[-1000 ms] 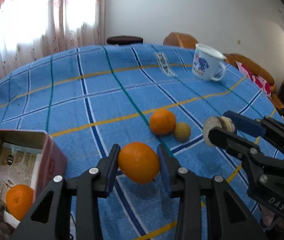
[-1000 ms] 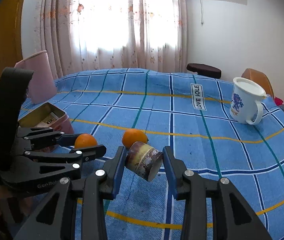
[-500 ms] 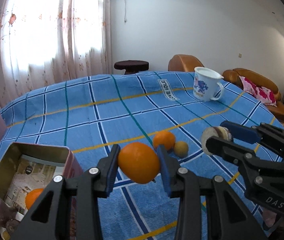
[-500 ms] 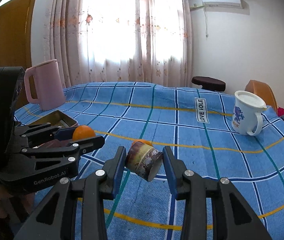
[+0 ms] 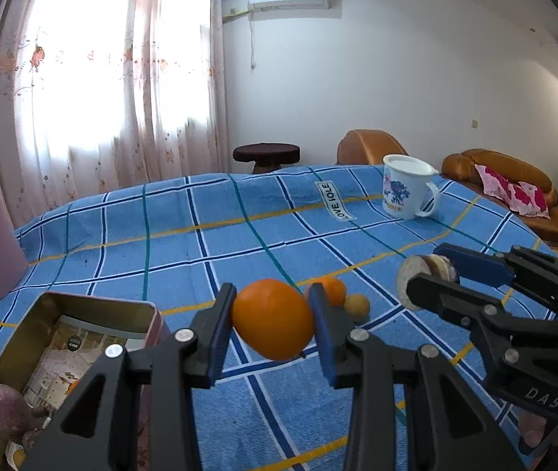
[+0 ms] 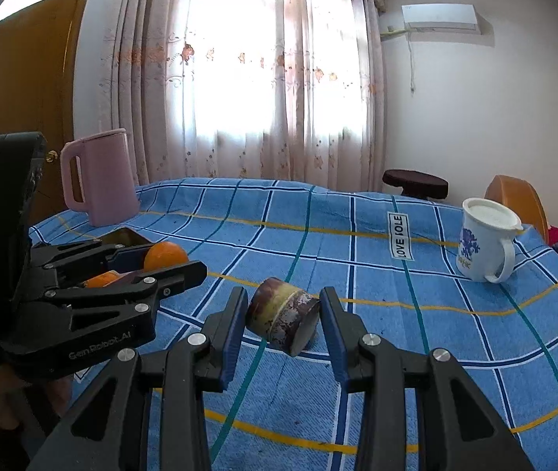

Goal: Organize fruits
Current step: 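Carry the orange and jar over the tin with both tools, then open both tools to drop the orange and jar into the tin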

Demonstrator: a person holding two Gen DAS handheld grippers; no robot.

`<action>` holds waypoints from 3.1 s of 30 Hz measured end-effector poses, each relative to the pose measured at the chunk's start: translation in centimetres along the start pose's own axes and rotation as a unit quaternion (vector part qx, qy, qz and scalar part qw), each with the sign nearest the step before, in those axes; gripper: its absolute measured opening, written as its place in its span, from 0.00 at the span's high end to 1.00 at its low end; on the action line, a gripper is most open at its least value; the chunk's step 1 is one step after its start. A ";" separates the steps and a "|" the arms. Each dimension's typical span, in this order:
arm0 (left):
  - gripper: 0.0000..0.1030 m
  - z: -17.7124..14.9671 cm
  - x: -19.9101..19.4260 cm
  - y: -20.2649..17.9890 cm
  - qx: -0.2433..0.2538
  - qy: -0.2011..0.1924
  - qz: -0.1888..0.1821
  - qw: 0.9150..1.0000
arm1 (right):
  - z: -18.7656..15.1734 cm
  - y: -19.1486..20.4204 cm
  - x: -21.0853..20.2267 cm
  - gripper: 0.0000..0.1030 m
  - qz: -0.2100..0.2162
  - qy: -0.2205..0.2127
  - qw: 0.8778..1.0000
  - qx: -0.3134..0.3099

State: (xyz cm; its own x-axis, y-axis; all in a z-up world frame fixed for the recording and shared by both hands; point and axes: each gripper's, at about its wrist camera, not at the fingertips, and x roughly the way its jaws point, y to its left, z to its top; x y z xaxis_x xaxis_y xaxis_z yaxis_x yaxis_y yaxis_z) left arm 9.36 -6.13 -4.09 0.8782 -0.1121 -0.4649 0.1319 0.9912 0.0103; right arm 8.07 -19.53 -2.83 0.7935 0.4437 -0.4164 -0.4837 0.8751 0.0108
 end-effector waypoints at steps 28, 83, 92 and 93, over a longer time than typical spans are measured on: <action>0.62 -0.4 -2.2 0.8 -0.012 -0.042 0.009 0.999 | -0.1 1.8 -1.4 0.62 -0.011 -0.042 0.998 -0.040; 0.61 -2.0 -4.3 19.3 -0.108 0.069 0.112 0.985 | 0.7 21.4 7.1 0.61 0.207 0.099 0.964 -0.138; 0.29 -1.3 -6.0 18.5 -0.109 0.038 0.119 0.986 | 1.2 17.2 5.0 0.50 0.168 0.074 0.976 -0.118; 0.28 -1.1 -6.3 18.3 -0.111 0.032 0.117 0.986 | 1.2 15.7 4.5 0.49 0.160 0.069 0.979 -0.108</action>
State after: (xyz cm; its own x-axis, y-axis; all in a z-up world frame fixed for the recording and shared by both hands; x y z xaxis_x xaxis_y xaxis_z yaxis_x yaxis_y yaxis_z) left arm 5.79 12.80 -1.94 0.8409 0.1190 -0.5280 -0.1812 0.9811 -0.0675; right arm 4.45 -3.54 -3.43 0.5389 0.6442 -0.5428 -0.7773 0.6286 -0.0256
